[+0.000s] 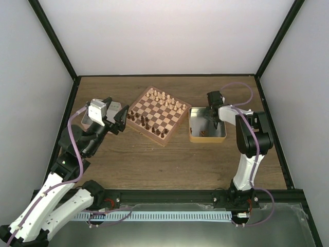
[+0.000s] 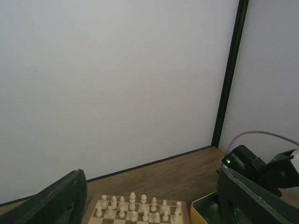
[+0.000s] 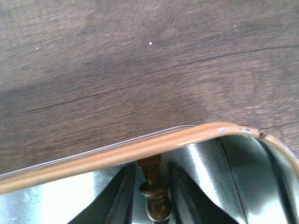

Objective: Set up the chess pieces on the board
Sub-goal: Pick up the chess piece from the storage box, then place the chess piece on the chessboard.

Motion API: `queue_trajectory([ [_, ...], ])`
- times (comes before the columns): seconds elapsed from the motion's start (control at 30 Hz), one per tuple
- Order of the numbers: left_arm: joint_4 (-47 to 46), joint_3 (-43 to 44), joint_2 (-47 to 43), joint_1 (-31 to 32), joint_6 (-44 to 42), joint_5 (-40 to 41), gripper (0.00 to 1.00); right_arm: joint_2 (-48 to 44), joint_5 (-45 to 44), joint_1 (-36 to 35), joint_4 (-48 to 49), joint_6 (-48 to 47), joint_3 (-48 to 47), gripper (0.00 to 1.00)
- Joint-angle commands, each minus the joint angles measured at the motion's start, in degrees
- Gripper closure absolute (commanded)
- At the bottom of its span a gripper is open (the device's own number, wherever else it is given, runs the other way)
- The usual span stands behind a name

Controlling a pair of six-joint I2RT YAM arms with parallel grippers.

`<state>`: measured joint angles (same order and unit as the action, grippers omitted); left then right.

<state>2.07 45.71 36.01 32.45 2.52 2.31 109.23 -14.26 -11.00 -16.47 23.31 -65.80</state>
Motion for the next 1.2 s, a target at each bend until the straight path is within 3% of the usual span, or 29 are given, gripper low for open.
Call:
queue_trajectory([
  [0.0, -1.19, -0.46, 0.01, -0.10, -0.17, -0.17, 0.22, 0.09, 2.14, 0.62, 1.50, -2.22, -0.08, 0.82],
  [0.2, -1.88, -1.13, 0.57, -0.13, 1.44, -1.41, 0.22, -3.85, 4.50, 0.47, 2.67, -4.00, 2.43, 0.90],
  [0.4, -3.73, -2.65, 3.18, -0.10, 7.89, -5.62, 0.22, -14.43, 13.10, -0.22, 6.13, -5.53, 8.16, 0.91],
  [0.6, -6.68, -4.50, 7.89, -0.10, 19.21, -11.62, 0.22, -27.03, 39.09, -0.32, 14.80, -8.10, 14.22, 0.90],
  [0.73, -6.90, -0.98, 15.01, -0.10, 27.90, -21.14, 0.19, -32.71, 58.67, -3.22, 20.75, -11.01, 16.21, 0.90],
  [0.87, -9.92, 0.32, 19.46, -0.10, 35.08, -28.92, 0.19, -35.96, 66.33, -8.20, 23.80, -12.39, 15.29, 0.89],
  [1.17, -13.92, 1.62, 24.55, -0.15, 40.76, -35.37, 0.19, -33.47, 72.38, -15.99, 15.68, -20.26, 7.18, 0.88],
])
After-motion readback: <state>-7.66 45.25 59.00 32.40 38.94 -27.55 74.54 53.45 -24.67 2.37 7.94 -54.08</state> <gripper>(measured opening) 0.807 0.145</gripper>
